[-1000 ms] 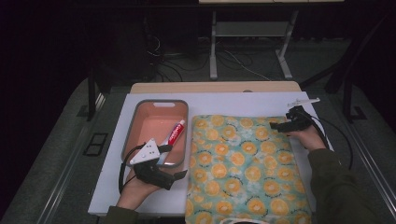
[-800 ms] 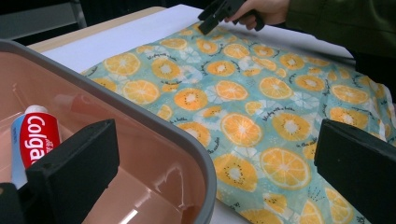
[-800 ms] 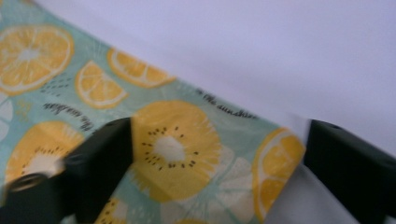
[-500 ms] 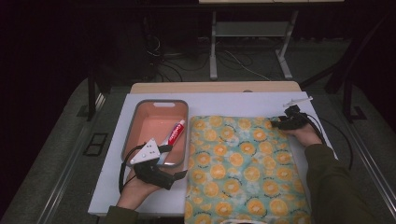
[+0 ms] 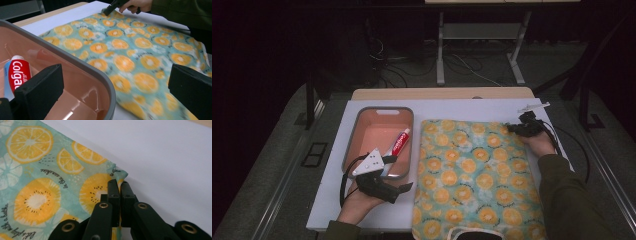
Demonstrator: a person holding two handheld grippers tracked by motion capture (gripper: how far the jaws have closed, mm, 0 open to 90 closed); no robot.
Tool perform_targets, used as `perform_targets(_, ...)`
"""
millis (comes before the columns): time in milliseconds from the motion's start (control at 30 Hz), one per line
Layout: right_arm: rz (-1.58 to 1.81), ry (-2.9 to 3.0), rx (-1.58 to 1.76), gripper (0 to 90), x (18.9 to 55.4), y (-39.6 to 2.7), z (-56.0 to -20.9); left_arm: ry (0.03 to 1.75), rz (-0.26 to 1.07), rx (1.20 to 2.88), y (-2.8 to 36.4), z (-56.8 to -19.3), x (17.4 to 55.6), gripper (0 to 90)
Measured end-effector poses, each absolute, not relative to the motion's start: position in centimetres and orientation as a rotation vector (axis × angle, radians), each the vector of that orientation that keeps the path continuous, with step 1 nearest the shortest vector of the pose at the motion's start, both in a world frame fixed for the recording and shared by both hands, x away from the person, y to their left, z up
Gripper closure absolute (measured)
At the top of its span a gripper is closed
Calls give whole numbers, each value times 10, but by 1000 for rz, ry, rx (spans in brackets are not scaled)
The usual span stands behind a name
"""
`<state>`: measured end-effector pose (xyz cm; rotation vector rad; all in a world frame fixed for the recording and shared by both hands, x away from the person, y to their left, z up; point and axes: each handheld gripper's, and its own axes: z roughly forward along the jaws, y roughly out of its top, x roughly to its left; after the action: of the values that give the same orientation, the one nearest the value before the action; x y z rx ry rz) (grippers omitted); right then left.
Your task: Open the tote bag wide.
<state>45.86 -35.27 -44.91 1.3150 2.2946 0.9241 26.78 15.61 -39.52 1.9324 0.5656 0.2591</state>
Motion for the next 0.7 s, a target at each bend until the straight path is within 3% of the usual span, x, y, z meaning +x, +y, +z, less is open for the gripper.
perform_targets(300, 830, 2106, 1500, 852, 459, -395, -446, 567, 255, 1939, 155, -396, 269, 0)
perform_targets(467, 912, 2065, 1470, 436, 452, -393, -433, 568, 257, 1940, 155, -396, 269, 0)
perform_targets(567, 997, 2085, 1448, 353, 444, -387, -423, 568, 257, 1943, 155, -396, 269, 0)
perform_targets(700, 1083, 2142, 1362, 317, 425, -372, -412, 566, 256, 1946, 154, -397, 269, 0)
